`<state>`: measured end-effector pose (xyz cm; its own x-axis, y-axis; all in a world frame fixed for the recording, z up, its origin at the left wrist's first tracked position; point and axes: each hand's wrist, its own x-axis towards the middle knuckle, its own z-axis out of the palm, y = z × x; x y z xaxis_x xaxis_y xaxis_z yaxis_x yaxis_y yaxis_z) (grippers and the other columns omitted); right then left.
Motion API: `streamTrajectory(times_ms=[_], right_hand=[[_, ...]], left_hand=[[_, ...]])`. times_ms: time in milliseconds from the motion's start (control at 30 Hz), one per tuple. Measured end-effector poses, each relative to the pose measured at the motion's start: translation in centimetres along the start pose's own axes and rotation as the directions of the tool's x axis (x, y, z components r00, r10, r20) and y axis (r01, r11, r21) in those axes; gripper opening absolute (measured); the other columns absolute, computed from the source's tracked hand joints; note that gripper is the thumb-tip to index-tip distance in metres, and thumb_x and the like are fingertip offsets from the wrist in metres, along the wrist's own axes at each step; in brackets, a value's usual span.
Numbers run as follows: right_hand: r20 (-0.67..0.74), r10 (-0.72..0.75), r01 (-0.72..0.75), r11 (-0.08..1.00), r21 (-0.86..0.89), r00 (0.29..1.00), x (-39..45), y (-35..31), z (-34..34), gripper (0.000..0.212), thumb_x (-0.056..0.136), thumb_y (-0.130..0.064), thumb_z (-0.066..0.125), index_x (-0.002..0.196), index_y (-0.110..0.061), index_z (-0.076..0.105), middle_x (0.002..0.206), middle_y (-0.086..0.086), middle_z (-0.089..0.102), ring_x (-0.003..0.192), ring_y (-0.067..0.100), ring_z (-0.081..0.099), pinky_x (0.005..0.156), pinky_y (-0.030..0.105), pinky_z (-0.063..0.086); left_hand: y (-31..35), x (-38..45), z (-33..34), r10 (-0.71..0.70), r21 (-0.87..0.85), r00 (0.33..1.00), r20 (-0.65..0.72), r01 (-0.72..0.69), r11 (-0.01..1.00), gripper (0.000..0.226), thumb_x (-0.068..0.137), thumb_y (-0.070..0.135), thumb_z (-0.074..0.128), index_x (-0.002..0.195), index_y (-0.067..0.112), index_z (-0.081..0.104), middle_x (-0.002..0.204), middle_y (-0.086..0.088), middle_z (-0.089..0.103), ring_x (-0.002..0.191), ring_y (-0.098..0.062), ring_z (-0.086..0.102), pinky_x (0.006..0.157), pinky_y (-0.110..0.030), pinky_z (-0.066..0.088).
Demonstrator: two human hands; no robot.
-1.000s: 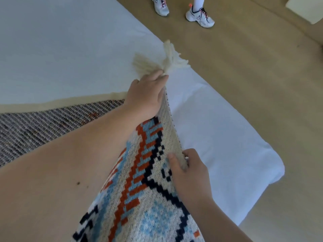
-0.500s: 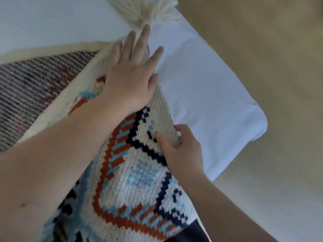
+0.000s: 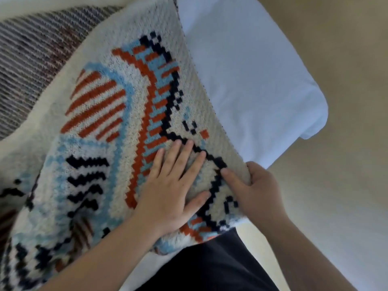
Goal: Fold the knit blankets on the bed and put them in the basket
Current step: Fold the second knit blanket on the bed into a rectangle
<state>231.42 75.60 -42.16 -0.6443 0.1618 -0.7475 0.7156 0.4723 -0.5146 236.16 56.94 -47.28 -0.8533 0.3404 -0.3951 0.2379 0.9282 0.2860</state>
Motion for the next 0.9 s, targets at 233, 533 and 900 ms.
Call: streamTrajectory(times_ms=[233,533,900], right_hand=[[0.139,-0.036,0.033,0.999,0.024,0.990,-0.2,1.9,-0.9,0.026,0.080,-0.034,0.080,0.097,-0.024,0.063,0.083,-0.006,0.073,0.071,0.007,0.071,0.058,0.025,0.058],[0.404,0.034,-0.123,0.973,0.197,0.914,-1.2,5.9,-2.1,0.034,0.085,-0.004,0.074,0.116,-0.011,0.059,0.102,0.004,0.077,0.093,0.022,0.075,0.074,0.029,0.060],[0.133,0.025,-0.002,0.986,-0.167,0.991,-1.1,6.8,-3.7,0.025,0.082,-0.042,0.076,0.092,-0.028,0.057,0.081,-0.008,0.073,0.070,0.002,0.069,0.060,0.024,0.058]], left_hand=[[2.2,1.9,0.9,-0.067,-0.015,0.997,-0.026,0.066,0.998,0.082,0.096,0.073,0.008,0.159,0.023,-0.003,0.166,-0.008,-0.016,0.152,-0.026,-0.018,0.121,-0.049,-0.011],[1.7,1.6,1.6,-0.075,-0.022,0.995,-0.064,0.073,0.997,0.080,0.096,0.072,0.007,0.156,0.024,-0.016,0.164,-0.005,-0.023,0.151,-0.023,-0.021,0.121,-0.046,-0.015],[3.2,1.7,1.4,-0.131,-0.026,0.990,-0.050,0.130,0.991,0.085,0.094,0.076,0.006,0.158,0.022,-0.011,0.164,-0.009,-0.022,0.151,-0.026,-0.023,0.121,-0.048,-0.014]])
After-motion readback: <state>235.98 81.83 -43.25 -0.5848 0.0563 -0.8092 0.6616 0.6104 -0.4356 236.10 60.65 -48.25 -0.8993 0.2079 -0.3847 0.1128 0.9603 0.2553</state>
